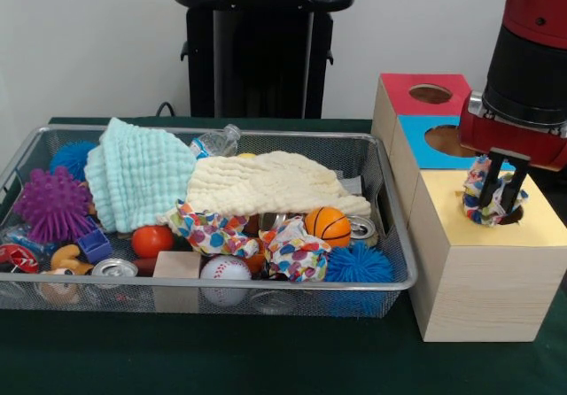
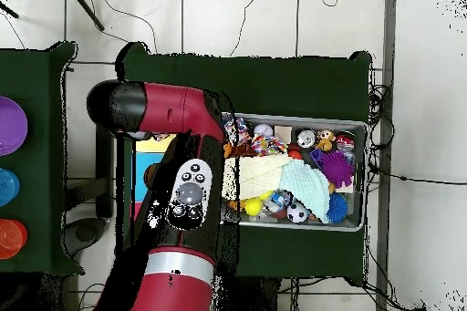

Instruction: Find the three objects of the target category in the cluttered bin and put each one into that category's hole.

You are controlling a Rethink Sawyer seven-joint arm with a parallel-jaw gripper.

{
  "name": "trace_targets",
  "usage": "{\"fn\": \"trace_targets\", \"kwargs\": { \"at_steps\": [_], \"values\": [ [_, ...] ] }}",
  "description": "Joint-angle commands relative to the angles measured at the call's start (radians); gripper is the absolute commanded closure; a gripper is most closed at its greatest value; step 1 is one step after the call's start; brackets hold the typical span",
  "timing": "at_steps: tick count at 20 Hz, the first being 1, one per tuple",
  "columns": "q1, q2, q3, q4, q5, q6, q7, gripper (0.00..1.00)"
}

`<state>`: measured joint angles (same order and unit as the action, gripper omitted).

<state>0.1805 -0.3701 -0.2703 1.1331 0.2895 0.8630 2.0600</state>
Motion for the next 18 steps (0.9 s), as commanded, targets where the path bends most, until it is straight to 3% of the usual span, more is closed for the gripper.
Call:
{"fn": "trace_targets", "kwargs": {
  "at_steps": [1, 18],
  "values": [
    [-0.012, 0.011, 0.042, 0.097, 0.022, -0.114, 0.237, 1.0],
    [-0.017, 0.012, 0.046, 0.107, 0.018, -0.165, 0.219, 1.0]
  ]
}}
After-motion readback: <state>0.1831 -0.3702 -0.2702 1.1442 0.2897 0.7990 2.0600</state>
